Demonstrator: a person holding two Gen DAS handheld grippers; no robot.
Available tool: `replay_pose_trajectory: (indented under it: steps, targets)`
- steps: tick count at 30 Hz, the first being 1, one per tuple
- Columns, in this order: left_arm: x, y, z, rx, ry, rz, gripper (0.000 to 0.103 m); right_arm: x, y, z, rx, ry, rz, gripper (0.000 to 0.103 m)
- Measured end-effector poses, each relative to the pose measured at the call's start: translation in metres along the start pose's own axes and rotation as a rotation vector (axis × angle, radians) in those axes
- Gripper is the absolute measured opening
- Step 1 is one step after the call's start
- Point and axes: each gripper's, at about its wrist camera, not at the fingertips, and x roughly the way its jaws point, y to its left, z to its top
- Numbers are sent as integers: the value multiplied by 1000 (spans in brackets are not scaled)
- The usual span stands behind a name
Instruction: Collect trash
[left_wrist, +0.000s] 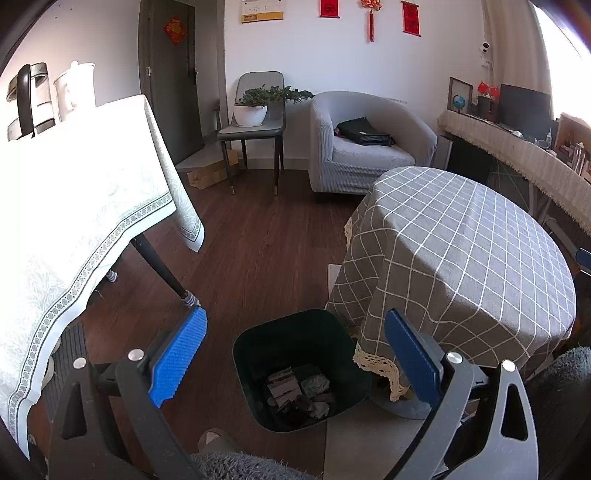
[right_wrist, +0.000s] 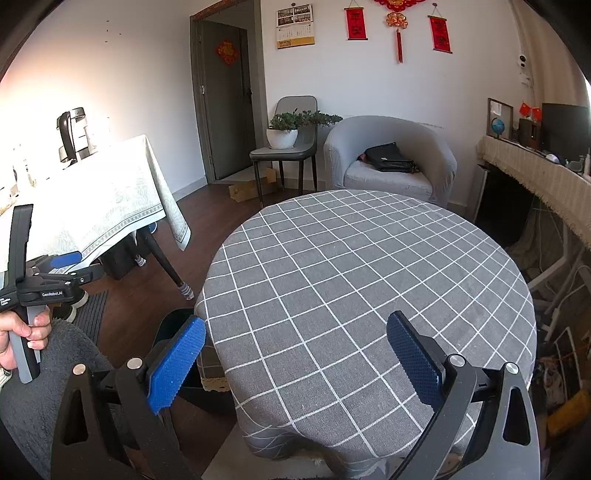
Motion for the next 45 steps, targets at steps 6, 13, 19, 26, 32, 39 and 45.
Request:
replay_pose_trajectory:
  steps: [6, 13, 19, 26, 32, 39, 45]
  targets:
    - [-1, -3, -1, 11, -2, 1, 99, 0, 0, 0, -1, 0, -1, 99]
    - [-2, -4, -2, 12, 0, 0, 99, 0, 0, 0, 0, 1, 0, 99]
    - [-2, -5, -2, 11, 1, 1, 99, 0, -1, 0, 0, 1, 0, 99]
    - [-1, -5, -2, 20, 3, 0, 99, 0, 0, 0, -1, 3, 0, 99]
    - [-1, -6, -2, 30, 1, 3, 99, 1, 2, -5, -8, 8, -1, 99]
    - [1, -6, -2, 25, 4, 2, 99, 0, 3, -5, -8, 7, -1, 99]
    - [0, -4, -2, 24, 4, 1, 99, 1, 2, -5, -9, 9, -1, 99]
